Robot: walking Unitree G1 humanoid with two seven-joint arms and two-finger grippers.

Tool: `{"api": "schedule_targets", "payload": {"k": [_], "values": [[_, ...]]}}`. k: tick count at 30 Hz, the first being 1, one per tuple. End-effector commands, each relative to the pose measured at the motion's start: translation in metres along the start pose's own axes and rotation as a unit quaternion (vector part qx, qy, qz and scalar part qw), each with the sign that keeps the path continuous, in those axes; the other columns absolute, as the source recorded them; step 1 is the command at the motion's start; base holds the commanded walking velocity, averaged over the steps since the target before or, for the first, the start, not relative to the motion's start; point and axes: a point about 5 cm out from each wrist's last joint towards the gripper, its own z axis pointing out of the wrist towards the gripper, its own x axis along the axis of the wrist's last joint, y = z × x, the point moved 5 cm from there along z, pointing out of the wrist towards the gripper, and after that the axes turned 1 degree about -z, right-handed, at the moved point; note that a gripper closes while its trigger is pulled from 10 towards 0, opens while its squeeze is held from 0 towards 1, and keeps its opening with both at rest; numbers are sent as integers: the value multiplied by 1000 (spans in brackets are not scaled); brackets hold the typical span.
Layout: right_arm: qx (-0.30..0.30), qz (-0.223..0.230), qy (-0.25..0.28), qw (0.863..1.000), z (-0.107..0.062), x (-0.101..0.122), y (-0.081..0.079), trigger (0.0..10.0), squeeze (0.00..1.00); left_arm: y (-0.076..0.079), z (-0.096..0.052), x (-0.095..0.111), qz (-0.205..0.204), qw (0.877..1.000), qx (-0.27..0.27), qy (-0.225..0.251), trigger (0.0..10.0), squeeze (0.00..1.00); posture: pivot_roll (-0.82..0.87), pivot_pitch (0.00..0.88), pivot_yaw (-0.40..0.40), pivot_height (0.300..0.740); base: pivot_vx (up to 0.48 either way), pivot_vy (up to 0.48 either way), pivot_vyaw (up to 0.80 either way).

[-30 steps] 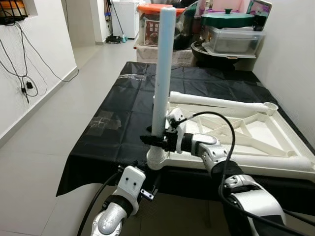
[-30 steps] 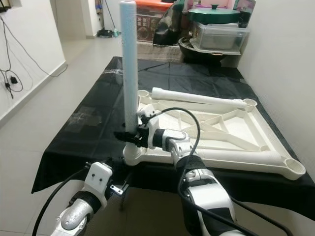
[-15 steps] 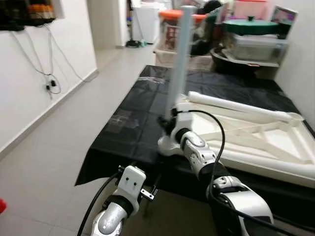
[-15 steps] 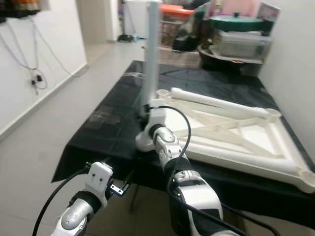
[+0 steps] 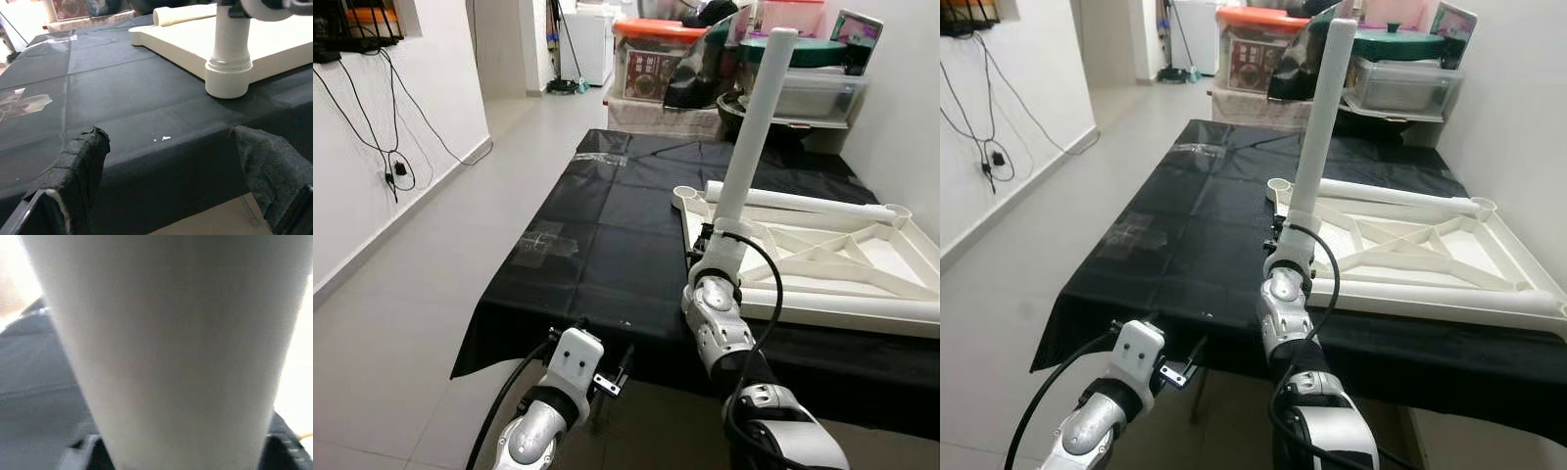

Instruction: Building children table

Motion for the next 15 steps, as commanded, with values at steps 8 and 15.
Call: {"api": "schedule_targets", "payload": {"k": [8, 15], "values": [[168, -25, 10, 985, 5, 15, -29, 10000, 0, 3, 2, -5, -8, 1000, -5, -9, 10000, 0, 55, 0, -75, 740, 0, 0, 0], [445, -125, -80, 883, -24, -14, -60, 10000, 0, 3, 2, -5, -9, 1000, -6, -10, 10000, 0, 55, 0, -70, 740, 0, 0, 0]]}}
